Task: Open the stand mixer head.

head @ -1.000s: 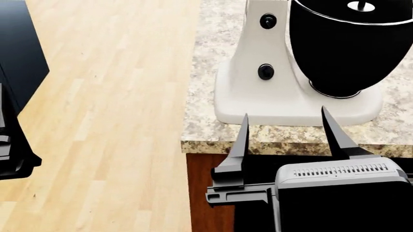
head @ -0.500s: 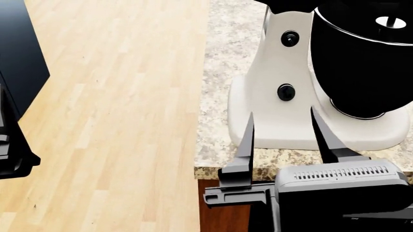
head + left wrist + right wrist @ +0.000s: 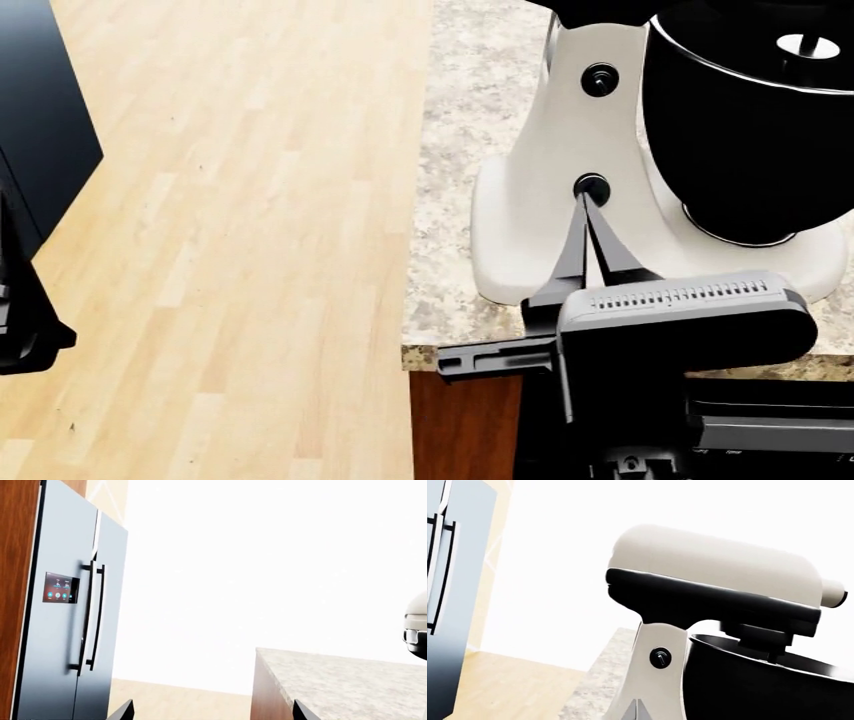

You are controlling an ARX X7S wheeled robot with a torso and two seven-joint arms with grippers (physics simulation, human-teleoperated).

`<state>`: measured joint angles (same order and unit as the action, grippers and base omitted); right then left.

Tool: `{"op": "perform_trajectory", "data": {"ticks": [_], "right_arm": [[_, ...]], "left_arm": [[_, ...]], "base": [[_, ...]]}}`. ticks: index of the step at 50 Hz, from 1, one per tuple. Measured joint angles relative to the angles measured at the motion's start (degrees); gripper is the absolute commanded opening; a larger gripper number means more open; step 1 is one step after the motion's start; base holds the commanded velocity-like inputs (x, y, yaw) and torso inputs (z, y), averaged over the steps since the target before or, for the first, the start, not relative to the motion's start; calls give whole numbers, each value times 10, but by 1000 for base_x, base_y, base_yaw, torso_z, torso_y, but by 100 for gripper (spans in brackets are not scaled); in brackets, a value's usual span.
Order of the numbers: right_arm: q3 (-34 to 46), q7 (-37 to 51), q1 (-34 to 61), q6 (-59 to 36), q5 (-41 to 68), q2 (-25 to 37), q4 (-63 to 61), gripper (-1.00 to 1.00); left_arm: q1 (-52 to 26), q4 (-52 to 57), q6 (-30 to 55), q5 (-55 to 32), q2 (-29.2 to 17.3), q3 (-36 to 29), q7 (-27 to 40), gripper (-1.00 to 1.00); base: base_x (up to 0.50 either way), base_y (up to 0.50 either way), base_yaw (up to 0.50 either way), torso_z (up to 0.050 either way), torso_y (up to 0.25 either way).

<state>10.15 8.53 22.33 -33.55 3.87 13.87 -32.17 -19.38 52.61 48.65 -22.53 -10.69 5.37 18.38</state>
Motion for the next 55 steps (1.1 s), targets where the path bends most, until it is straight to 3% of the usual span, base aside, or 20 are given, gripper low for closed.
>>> {"op": "perform_trajectory", "data": {"ticks": [55], "right_arm": [[33, 22, 99, 80, -13, -14, 245, -100]], "left_arm": [[-3, 6, -1, -41, -24, 12, 29, 100]], "base": [[0, 0, 0, 0, 0]]}}
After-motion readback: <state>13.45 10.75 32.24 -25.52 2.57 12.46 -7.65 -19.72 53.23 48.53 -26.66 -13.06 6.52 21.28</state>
